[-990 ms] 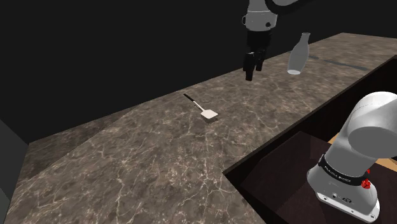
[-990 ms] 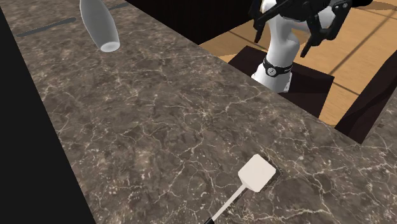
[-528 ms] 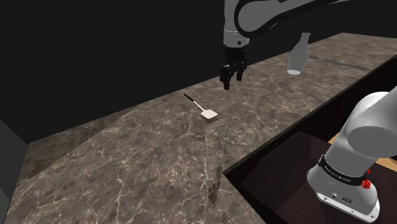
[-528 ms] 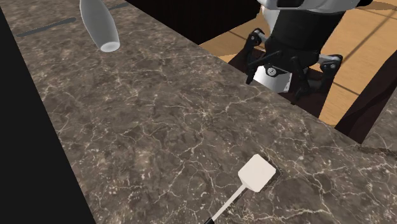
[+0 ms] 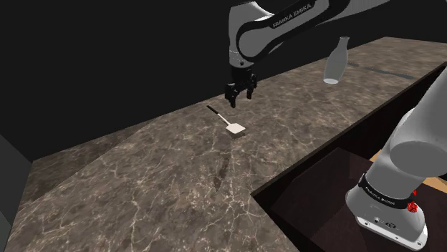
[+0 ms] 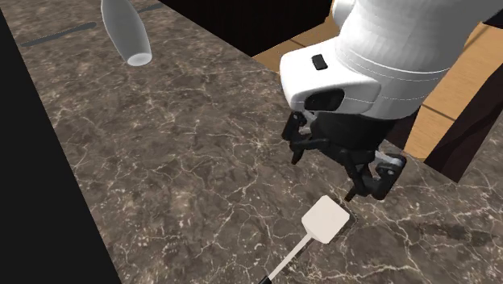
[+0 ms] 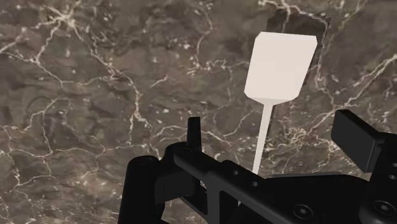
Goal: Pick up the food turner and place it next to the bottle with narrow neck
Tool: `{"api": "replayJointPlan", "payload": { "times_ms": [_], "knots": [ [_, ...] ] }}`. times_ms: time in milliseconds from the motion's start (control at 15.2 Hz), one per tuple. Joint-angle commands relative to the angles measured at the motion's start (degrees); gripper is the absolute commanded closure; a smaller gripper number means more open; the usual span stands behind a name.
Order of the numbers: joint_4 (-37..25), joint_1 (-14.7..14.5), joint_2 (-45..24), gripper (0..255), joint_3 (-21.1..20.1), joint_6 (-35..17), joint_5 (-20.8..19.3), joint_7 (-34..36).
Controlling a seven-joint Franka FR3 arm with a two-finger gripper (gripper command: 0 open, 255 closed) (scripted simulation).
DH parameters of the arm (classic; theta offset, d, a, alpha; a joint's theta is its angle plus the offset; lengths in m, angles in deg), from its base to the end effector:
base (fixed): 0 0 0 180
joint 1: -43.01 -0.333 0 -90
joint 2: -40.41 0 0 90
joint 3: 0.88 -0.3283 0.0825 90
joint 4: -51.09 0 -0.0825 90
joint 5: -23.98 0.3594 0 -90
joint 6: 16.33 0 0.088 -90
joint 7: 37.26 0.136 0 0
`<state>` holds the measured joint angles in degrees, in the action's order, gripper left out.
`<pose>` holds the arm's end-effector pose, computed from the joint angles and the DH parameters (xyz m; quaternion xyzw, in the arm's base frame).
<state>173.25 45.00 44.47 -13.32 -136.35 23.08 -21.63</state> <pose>0.4992 0.0922 0.4360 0.9989 -0.0415 0.0188 0.0105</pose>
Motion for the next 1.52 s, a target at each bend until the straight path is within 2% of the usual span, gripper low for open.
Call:
{"api": "replayJointPlan", "payload": {
  "times_ms": [0, 528, 990, 1452],
  "knots": [
    [-3.2, 0.0, -4.7, 0, -0.4, -1.8, -1.1, 2.7],
    [-17.0, -1.3, -21.0, 0, 0.5, -5.1, -5.1, 10.7],
    [-15.3, -1.5, -24.1, 0, 0.9, -9.9, -6.1, 11.3],
    [-15.3, -1.5, -24.1, 0, 0.9, -9.8, -6.1, 11.3]
  ]
}}
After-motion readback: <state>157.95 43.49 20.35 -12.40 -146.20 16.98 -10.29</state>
